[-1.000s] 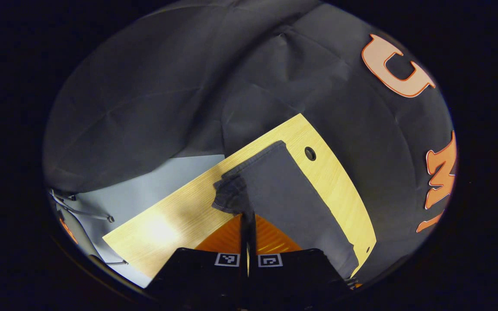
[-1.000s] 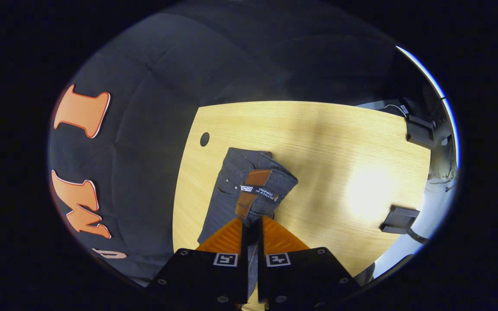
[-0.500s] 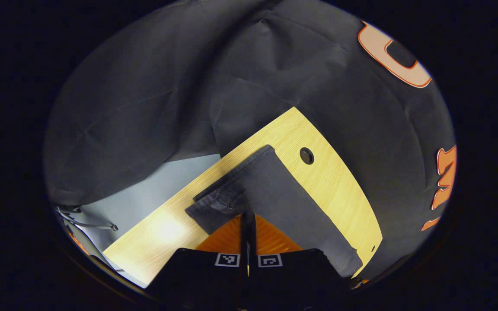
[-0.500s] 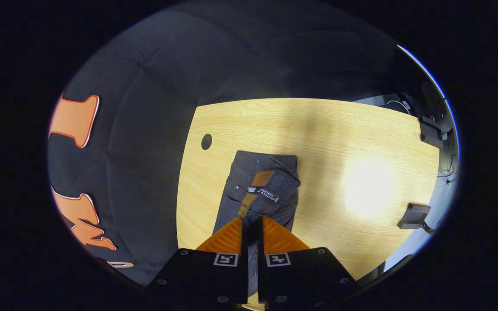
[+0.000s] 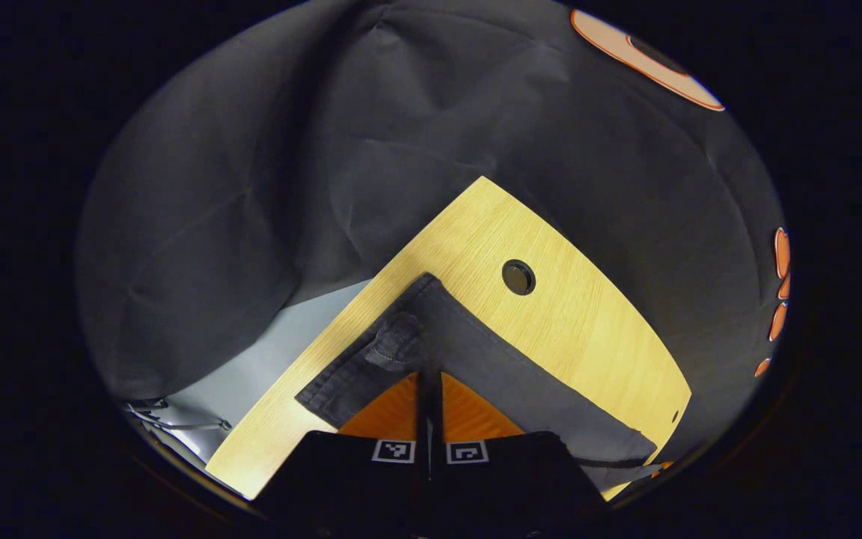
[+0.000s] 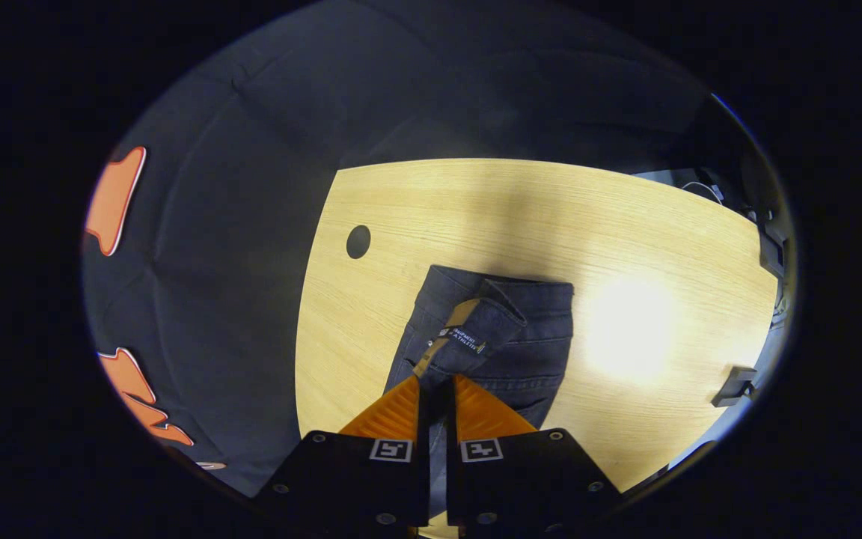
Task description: Grasp the waist and the cuffs of the jeans and fold them to make the two legs overlap; first hold the waist and fold one-third of the jeans toward the cuffs, then hold the cuffs and fold the remaining one-third in the same direction to finish folding.
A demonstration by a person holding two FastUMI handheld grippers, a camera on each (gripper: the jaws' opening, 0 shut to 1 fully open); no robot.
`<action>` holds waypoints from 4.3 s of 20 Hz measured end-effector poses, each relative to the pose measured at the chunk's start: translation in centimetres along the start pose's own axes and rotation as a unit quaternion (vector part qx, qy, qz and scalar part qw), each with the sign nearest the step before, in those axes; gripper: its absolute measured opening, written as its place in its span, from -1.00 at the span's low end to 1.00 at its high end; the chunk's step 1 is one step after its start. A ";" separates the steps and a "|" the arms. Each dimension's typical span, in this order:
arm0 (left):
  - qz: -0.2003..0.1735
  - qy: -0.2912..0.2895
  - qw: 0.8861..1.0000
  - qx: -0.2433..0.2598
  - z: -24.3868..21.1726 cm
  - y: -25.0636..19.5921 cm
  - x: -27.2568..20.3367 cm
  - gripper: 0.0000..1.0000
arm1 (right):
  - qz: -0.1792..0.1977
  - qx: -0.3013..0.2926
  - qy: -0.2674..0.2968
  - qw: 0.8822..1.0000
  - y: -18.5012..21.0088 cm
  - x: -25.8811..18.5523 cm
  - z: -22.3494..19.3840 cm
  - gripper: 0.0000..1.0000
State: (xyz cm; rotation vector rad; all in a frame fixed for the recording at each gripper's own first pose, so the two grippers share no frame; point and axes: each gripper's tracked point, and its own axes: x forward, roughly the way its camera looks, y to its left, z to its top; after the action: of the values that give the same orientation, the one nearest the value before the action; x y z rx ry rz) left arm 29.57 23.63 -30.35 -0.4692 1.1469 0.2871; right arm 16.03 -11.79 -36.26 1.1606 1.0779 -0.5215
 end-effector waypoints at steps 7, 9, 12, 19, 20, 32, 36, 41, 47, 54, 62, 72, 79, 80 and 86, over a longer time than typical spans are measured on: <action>0.031 0.000 0.999 -0.020 1.3 1.1 2.1 -0.69 | -0.005 0.040 0.043 0.998 1.4 2.9 0.0 -0.82; 0.038 -0.021 0.999 -0.014 2.3 1.5 1.5 -0.60 | 0.006 0.042 0.048 0.998 2.0 2.5 0.0 -0.77; -0.003 -0.030 1.000 -0.001 1.9 -0.7 0.1 0.02 | 0.058 0.026 0.028 0.998 3.9 1.1 1.3 -0.26; -0.022 -0.105 0.984 0.139 1.0 -5.1 -3.0 0.91 | 0.023 -0.070 0.000 0.997 0.5 -0.7 1.2 0.44; -0.025 -0.125 0.980 0.155 0.8 -5.6 -3.6 0.91 | 0.013 -0.088 -0.002 0.996 -0.3 -0.6 1.1 0.65; -0.089 -0.334 0.913 0.215 -1.8 -9.9 -18.2 0.98 | -0.038 -0.149 0.009 0.988 -7.8 1.7 -1.3 0.93; -0.087 -0.400 0.883 0.229 -4.5 -11.7 -23.5 0.98 | -0.030 -0.156 0.007 0.987 -7.9 2.8 -1.5 0.93; -0.099 -0.449 0.851 0.254 -9.5 -15.0 -29.1 0.96 | -0.024 -0.164 0.007 0.986 -7.4 4.2 -1.7 0.93; -0.099 -0.485 0.825 0.274 -13.6 -18.0 -31.7 0.94 | -0.025 -0.167 0.013 0.986 -7.3 5.0 -1.5 0.92; -0.093 -0.443 0.848 0.274 -19.5 -18.5 -30.2 0.94 | -0.032 -0.224 -0.033 0.973 -7.4 5.8 -1.7 -0.22; -0.094 -0.423 0.859 0.273 -22.4 -18.5 -29.5 0.94 | -0.004 -0.229 -0.071 0.971 -5.5 2.6 -1.7 -0.49; -0.118 -0.410 0.866 0.262 -19.1 -15.7 -28.8 0.94 | 0.069 -0.292 -0.140 0.944 0.7 -6.2 -5.4 -0.49; -0.132 -0.407 0.866 0.258 -17.0 -13.4 -28.3 0.94 | 0.100 -0.341 -0.167 0.920 5.1 -9.7 -10.4 -0.49; -0.136 -0.405 0.867 0.256 -16.8 -12.9 -28.2 0.94 | 0.107 -0.346 -0.172 0.916 5.7 -10.3 -11.1 -0.50; -0.134 -0.395 0.876 0.243 -15.4 -9.9 -27.2 0.96 | 0.155 -0.405 -0.172 0.885 10.5 -12.9 -18.6 -0.50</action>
State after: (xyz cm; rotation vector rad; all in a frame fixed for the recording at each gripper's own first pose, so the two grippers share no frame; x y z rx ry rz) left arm 11.00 7.94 -8.37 -0.0305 0.3116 -0.0675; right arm 11.34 6.67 -20.17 0.4474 0.6619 0.0092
